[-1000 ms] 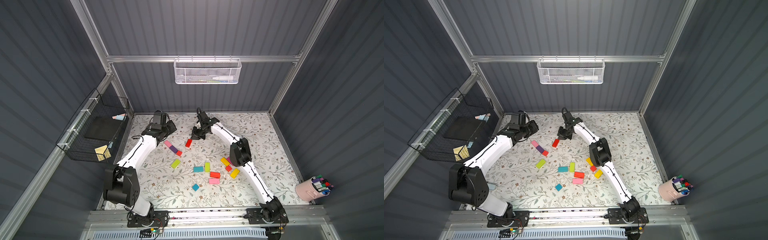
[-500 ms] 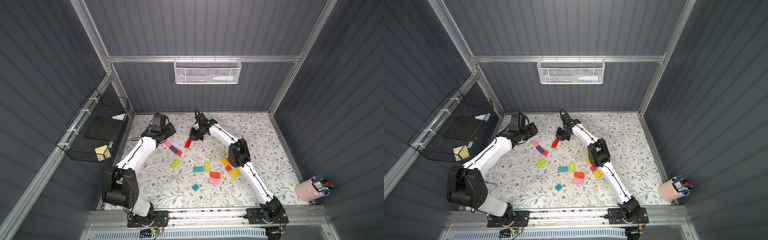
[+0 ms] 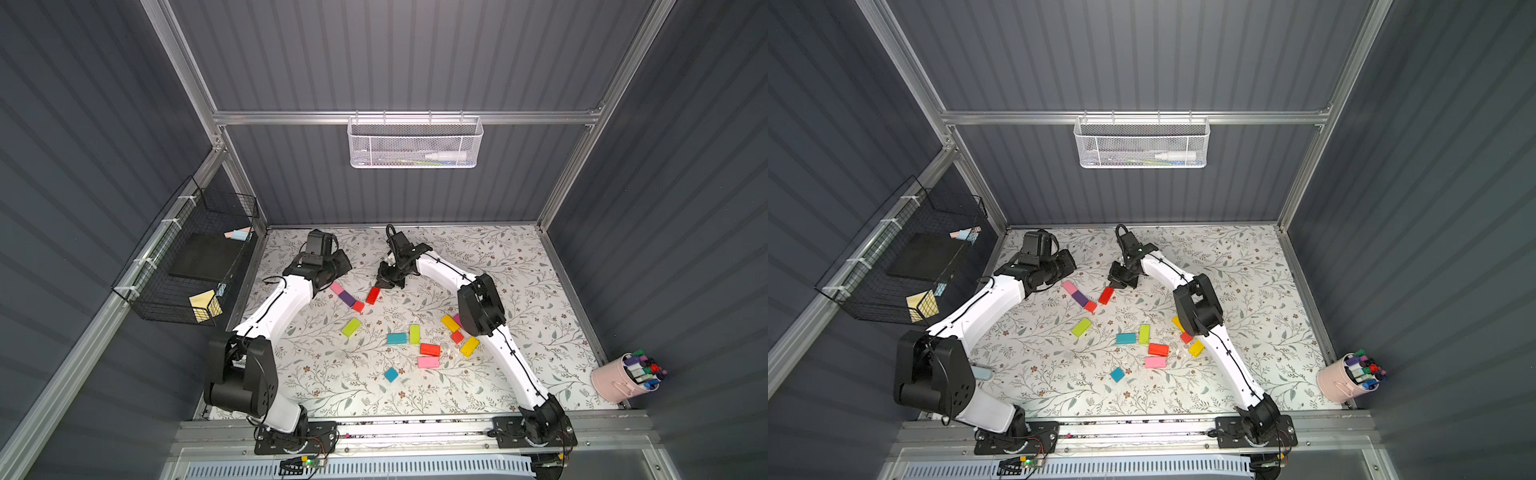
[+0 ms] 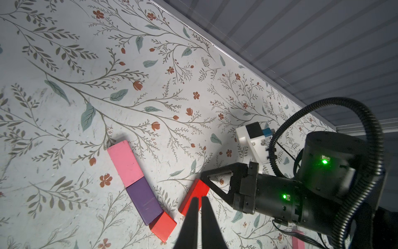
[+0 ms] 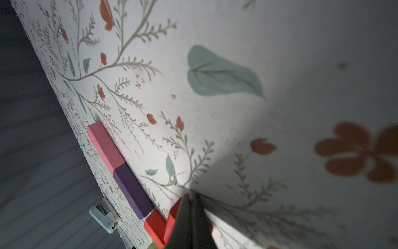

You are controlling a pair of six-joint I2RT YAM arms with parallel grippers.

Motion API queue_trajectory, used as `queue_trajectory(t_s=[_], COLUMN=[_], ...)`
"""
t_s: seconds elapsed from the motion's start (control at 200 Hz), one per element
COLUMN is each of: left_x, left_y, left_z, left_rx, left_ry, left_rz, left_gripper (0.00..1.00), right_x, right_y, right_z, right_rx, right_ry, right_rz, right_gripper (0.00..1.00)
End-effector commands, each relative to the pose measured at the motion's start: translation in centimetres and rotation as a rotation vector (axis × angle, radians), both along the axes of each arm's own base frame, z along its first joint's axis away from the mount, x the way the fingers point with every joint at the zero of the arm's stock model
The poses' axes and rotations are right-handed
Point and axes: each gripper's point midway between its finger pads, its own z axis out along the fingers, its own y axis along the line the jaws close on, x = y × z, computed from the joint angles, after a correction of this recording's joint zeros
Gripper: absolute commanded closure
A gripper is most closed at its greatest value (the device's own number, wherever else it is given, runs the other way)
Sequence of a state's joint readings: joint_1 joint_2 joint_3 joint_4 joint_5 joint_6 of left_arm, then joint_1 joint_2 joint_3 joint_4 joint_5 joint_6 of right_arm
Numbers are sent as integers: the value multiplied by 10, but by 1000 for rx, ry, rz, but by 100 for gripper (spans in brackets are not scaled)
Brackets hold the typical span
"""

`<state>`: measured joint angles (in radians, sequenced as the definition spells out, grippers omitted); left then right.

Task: Assemble the letter v with building blocks
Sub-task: Assemble the building block at the center of the board, then adjust the building block at the center of the board.

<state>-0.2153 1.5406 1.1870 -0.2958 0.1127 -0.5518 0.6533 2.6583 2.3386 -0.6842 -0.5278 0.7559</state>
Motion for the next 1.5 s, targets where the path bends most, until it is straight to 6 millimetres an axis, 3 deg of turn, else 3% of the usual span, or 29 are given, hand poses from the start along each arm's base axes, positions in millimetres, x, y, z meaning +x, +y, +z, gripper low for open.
queue_trajectory(t_s=[0.0, 0.215, 0.365, 0.48, 0.605, 0.705, 0.875, 1.025, 1.191, 1.496], left_x=[-3, -1, 3, 16, 37, 55, 81, 100, 103, 96], left_y=[2, 1, 0, -5, -9, -8, 24, 54, 85, 112], left_z=[2, -4, -20, -31, -43, -55, -69, -67, -88, -114], left_rx=[20, 30, 34, 4, -37, -67, -65, -23, -2, 0], left_ry=[-15, -5, 22, 32, 45, 56, 72, 82, 147, 203], left_rz=[-10, -24, -26, -10, 20, 52, 169, 264, 332, 367], left_gripper=[91, 91, 91, 91, 90, 87, 86, 86, 86, 86], right_x=[-21, -30, -34, -28, -23, -18, -30, -53, -60, -68], right_y=[-13, -17, -13, -20, -36, -59, -74, -59, -44, -36], right_z=[-25, -26, -20, -13, 6, 22, 42, 42, 32, 14], right_rx=[-85, -89, -87, -118, -194, -283, -309, -216, -183, -180], right_ry=[93, 110, 97, 58, -31, -123, -157, -70, -53, 1], right_rz=[-5, -3, 4, -2, 5, -12, 16, 74, 97, 136], right_gripper=[100, 100, 100, 100, 100, 84, 76, 71, 65, 68])
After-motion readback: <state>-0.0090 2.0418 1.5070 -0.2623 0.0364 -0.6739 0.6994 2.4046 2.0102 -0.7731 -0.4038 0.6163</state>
